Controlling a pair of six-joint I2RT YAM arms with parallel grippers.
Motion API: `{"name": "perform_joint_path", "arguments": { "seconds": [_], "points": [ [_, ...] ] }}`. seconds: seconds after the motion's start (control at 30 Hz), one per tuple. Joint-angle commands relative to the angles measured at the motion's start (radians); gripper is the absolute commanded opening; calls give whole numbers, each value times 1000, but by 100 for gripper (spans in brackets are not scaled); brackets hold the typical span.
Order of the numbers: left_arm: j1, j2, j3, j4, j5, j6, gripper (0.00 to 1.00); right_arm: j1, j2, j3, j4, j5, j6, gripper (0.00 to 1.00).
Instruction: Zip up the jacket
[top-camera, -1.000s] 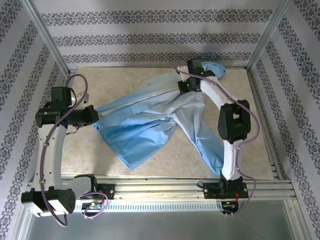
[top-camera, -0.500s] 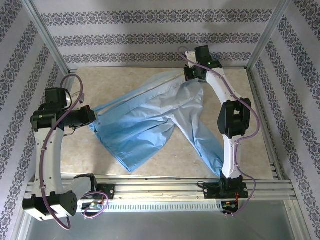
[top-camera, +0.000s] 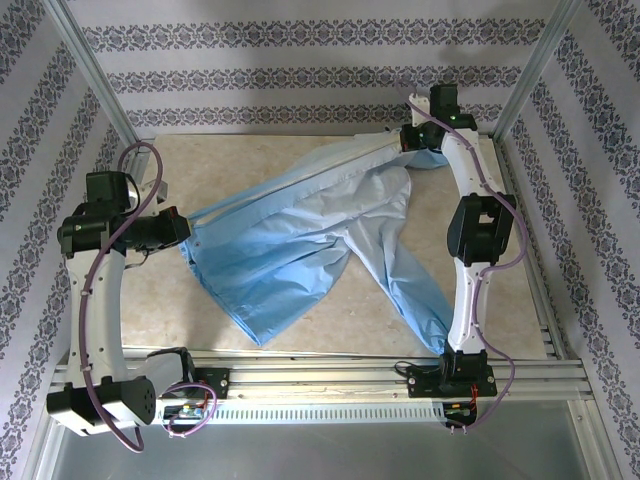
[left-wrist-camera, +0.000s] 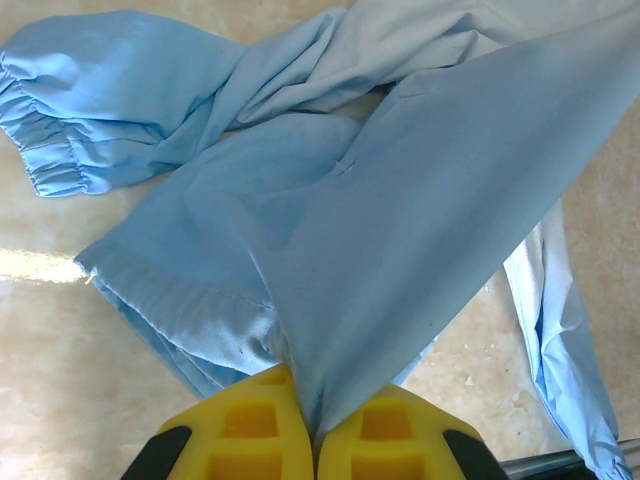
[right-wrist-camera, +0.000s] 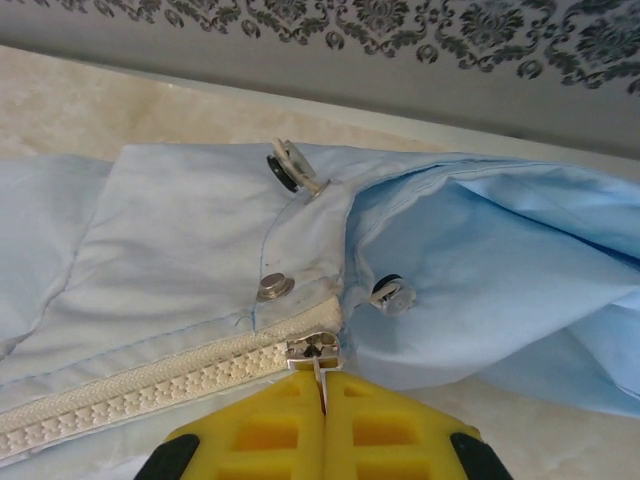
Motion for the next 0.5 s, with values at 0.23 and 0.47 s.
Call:
{"name": "perform_joint_path", "arguments": {
  "seconds": [0.23, 0.47],
  "points": [
    [28, 22, 32, 2, -33, -7, 0, -48, 9, 73, -5, 96, 1, 0],
    [36, 79, 22, 31, -87, -60, 0, -34, -104, 6, -3, 138, -17, 0]
  ]
}}
